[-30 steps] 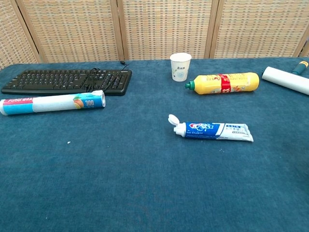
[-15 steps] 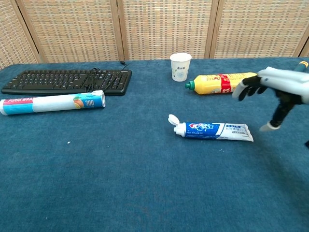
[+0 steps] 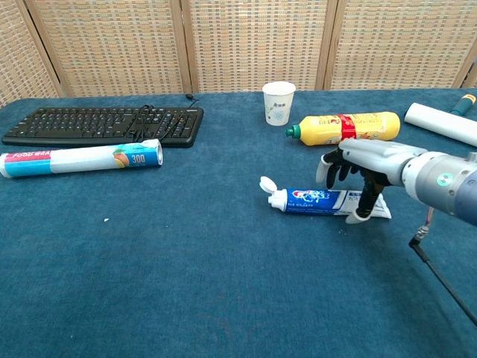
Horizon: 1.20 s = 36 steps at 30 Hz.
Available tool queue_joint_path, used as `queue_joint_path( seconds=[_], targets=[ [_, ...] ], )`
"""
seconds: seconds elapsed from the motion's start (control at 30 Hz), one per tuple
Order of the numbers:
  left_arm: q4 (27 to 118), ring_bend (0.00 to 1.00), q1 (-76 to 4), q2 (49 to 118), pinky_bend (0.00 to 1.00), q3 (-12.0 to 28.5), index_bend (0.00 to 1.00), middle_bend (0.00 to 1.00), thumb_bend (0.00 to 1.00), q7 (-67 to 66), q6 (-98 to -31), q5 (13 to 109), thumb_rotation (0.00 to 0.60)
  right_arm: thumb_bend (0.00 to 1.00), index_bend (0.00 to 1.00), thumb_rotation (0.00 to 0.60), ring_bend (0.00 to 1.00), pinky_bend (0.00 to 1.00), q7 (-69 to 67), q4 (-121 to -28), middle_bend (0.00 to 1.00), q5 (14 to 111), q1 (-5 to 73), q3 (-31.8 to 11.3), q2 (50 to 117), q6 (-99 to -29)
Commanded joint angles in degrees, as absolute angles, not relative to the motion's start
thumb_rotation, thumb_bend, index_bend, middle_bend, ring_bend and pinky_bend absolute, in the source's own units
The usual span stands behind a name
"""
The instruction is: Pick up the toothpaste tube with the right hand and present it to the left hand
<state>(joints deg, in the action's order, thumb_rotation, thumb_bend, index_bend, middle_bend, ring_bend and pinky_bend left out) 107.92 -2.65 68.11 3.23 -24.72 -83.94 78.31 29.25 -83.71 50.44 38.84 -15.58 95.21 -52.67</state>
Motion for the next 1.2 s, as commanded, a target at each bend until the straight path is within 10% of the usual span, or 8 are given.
queue_joint_path(
  seconds=[0.03, 0.43, 0.87, 1.2],
  targets=[
    [107.98, 0.0, -2.7, 68.0, 0.0, 3.14, 0.0, 0.0, 0.0, -24.55, -83.95, 78.28, 0.6, 0.31, 0.36, 0.6, 0.31, 0.26, 29.08, -82.96, 0.43, 50.18, 39.49, -15.42, 96.13, -53.19],
    [108.0, 0.0, -2.97, 67.85, 0.0, 2.78, 0.0, 0.0, 0.0, -24.14, -83.89, 78.04, 0.6, 0.37, 0.39, 0.6, 0.34, 0.28, 28.88, -79.47, 0.46, 49.84, 40.24, -13.67, 97.34, -53.86],
    [107.53, 0.0, -3.57, 67.91, 0.0, 2.81, 0.0, 0.0, 0.0, -23.55, -83.34, 77.16, 0.6, 0.6, 0.64, 0.6, 0.53, 0.63, 23.92, -75.62, 0.66, 55.18, 40.07, -12.77, 98.44, -55.48],
    [107.44, 0.0, -6.46, 66.9, 0.0, 4.56, 0.0, 0.0, 0.0, -19.63, -80.51, 77.85, 0.6, 0.63, 0.67, 0.6, 0.56, 0.68, 23.16, -83.12, 0.69, 60.04, 41.15, -14.65, 93.25, -57.38]
  ],
)
